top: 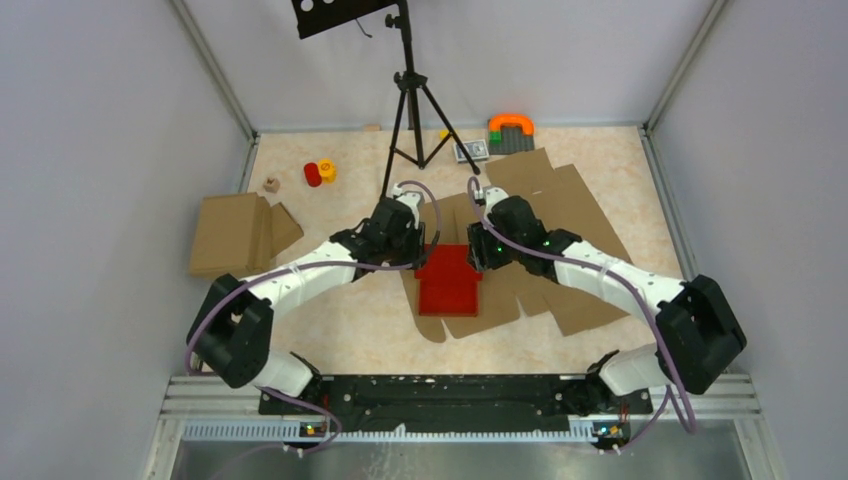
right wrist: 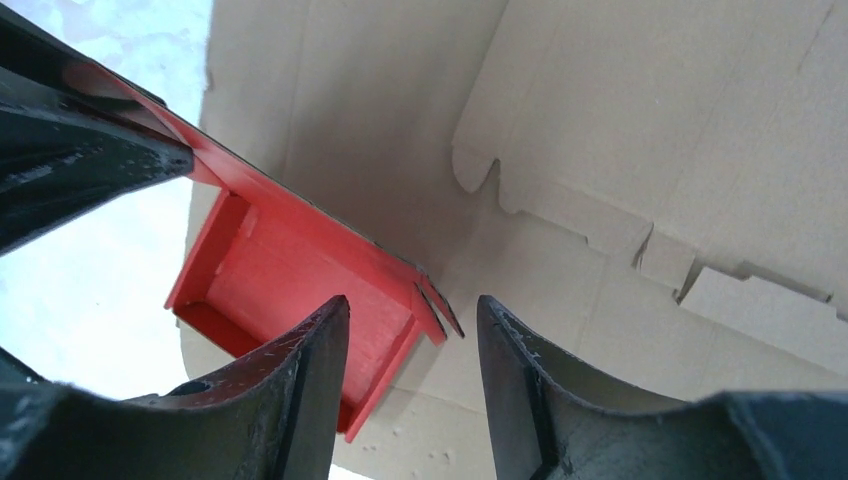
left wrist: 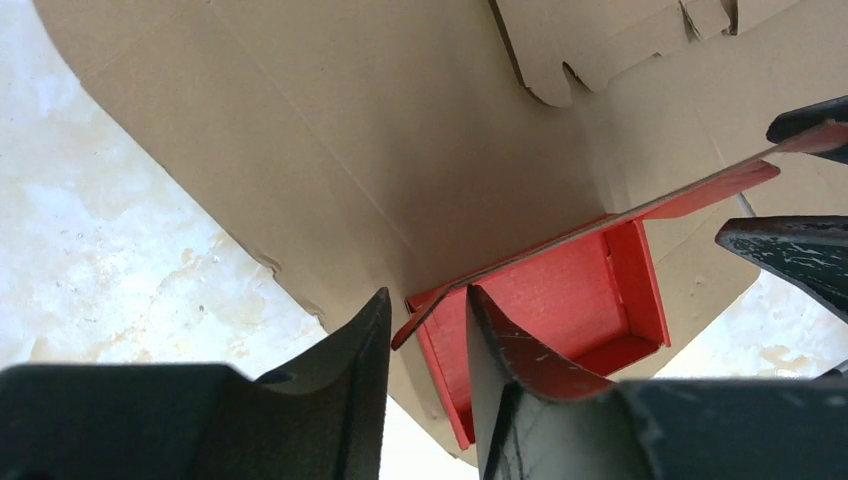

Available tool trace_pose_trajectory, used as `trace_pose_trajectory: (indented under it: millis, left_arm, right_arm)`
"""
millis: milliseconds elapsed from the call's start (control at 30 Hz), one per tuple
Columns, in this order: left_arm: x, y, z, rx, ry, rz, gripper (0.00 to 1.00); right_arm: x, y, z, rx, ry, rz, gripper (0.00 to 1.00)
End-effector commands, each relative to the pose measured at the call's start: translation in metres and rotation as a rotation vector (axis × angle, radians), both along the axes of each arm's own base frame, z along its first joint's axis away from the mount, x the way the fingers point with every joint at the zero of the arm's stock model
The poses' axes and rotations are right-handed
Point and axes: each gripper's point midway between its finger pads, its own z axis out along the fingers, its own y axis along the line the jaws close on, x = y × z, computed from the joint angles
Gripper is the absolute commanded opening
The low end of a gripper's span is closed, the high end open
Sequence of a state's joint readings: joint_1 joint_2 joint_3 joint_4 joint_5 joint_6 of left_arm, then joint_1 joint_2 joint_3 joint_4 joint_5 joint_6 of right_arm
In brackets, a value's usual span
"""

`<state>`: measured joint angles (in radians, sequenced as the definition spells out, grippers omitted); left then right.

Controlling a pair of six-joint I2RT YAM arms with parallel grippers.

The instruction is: Fold the paper box

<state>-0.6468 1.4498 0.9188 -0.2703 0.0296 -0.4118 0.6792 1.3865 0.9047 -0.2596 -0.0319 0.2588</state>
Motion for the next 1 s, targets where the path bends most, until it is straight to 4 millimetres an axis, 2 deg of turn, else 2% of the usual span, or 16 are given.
trace_pose_trajectory:
  millis: [0, 100, 267, 333, 433, 500, 767, 967]
  left_arm:
    - [0.01, -0.012, 0.016, -0.036, -0.023, -0.03, 0.32]
    - [0.01, -0.014, 0.016, -0.04, -0.018, -0.034, 0.23]
    - [0.008, -0.019, 0.016, -0.065, 0.001, -0.05, 0.1]
    - [0.006, -0.024, 0.016, -0.085, 0.019, -0.056, 0.05]
    - [0.004, -0.026, 0.015, -0.106, 0.052, -0.027, 0.02]
    - [0.004, -0.026, 0.016, -0.124, 0.065, 0.007, 0.0]
    - [0.013, -0.023, 0.026, -0.177, 0.033, 0.129, 0.0]
    - [0.032, -0.02, 0.055, -0.173, -0.093, 0.144, 0.0]
  right_arm:
    - [0.01, -0.001, 0.009, -0.005, 0.01, -0.05, 0.49]
    - [0.009, -0.002, 0.005, -0.017, 0.03, -0.055, 0.46]
    - [0.007, 0.004, 0.002, 0.013, 0.067, -0.052, 0.24]
    - [0.005, 0.009, 0.005, 0.042, 0.076, -0.05, 0.18]
    - [0.008, 0.013, 0.01, 0.091, 0.09, -0.098, 0.04]
    - [0.009, 0.017, 0.014, 0.127, 0.1, -0.12, 0.0]
    - [0.017, 0.029, 0.029, 0.242, 0.033, -0.17, 0.0]
    - [0.038, 0.022, 0.054, 0.231, -0.135, -0.241, 0.0]
